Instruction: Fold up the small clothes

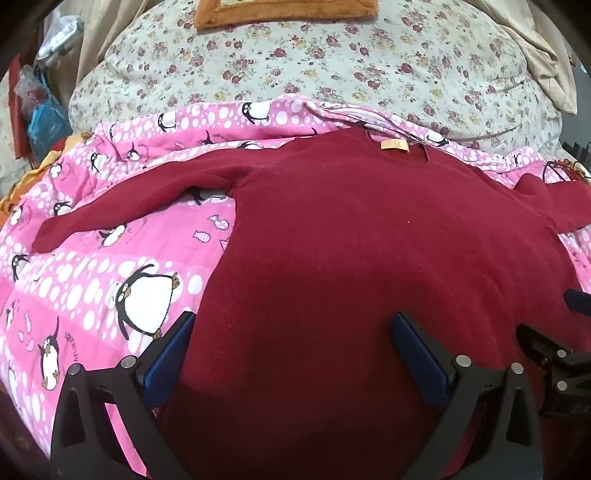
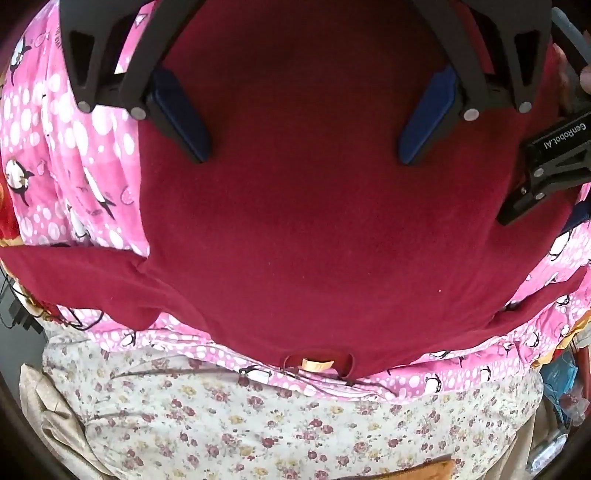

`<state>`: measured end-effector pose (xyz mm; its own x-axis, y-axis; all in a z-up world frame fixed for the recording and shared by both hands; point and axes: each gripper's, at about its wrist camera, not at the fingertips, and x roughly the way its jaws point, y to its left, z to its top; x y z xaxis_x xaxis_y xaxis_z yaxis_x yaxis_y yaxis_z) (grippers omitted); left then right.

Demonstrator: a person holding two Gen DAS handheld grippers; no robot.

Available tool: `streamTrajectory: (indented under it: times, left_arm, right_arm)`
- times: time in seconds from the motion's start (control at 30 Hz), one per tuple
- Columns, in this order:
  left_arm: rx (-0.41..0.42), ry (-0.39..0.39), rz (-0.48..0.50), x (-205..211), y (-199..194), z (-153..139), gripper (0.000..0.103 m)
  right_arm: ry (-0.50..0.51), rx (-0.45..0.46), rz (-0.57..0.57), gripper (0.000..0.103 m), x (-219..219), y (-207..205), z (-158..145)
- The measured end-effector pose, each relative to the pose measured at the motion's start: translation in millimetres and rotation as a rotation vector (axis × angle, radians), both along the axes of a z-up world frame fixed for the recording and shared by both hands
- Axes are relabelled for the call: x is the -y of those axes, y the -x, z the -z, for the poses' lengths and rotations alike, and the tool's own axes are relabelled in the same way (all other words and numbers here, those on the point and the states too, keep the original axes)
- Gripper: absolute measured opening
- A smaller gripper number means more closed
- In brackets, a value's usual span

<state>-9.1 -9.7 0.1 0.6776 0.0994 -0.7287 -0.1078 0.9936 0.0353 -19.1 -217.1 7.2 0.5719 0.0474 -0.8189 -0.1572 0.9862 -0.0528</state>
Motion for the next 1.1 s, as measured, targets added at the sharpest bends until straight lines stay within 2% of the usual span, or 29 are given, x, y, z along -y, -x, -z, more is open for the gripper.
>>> streamTrajectory:
  times: [0.13, 0.3, 0.37, 0.43, 0.47, 0.6, 0.73, 0.8, 0.87, 0.93, 1.03, 1.1]
  left_arm:
    - [-0.004, 0.012, -0.001, 0, 0, 1, 0.086]
    - [-0.049, 0.179, 0.021, -22, -3, -1, 0.085]
    - [-0.049, 0.161, 0.039, -20, 1, -1, 0.085]
    - [-0.057, 0.080, 0.050, -9, 1, 0, 0.085]
    - [-0.061, 0.063, 0.051, -7, 1, 0, 0.085]
    - [-0.086, 0.116, 0.058, -18, -4, -1, 0.085]
    - [-0.107, 0.124, 0.078, -19, -3, -2, 0.085]
    - [-0.135, 0.156, 0.086, -25, -5, -7, 0.080]
    - [-0.146, 0.204, 0.080, -36, -6, -17, 0.076]
    - [-0.137, 0.223, 0.073, -52, -12, -30, 0.076]
    - [-0.113, 0.199, 0.045, -79, -20, -46, 0.076]
    - [-0.085, 0.202, -0.003, -104, -24, -57, 0.076]
  right_arm:
    - [0.000, -0.002, 0.001, 0.103, -2, -3, 0]
    - [0.001, -0.008, 0.005, 0.103, 1, 6, 0]
    - [0.002, -0.010, 0.004, 0.103, 1, 5, 0]
    - [0.002, -0.010, 0.004, 0.103, -1, 2, 1]
    - [0.002, -0.011, 0.004, 0.103, -1, 3, 1]
    - [-0.003, -0.010, 0.004, 0.103, -2, 1, 1]
    - [-0.027, -0.032, 0.013, 0.103, 1, -2, -4]
    - [-0.030, 0.020, 0.053, 0.102, 3, -3, -17]
    - [-0.008, 0.119, 0.088, 0.102, 3, 3, -34]
    - [0.005, 0.184, 0.108, 0.102, 2, 6, -44]
    - [0.007, 0.205, 0.131, 0.103, 2, -1, -44]
    - [0.011, 0.167, 0.142, 0.103, 0, -8, -39]
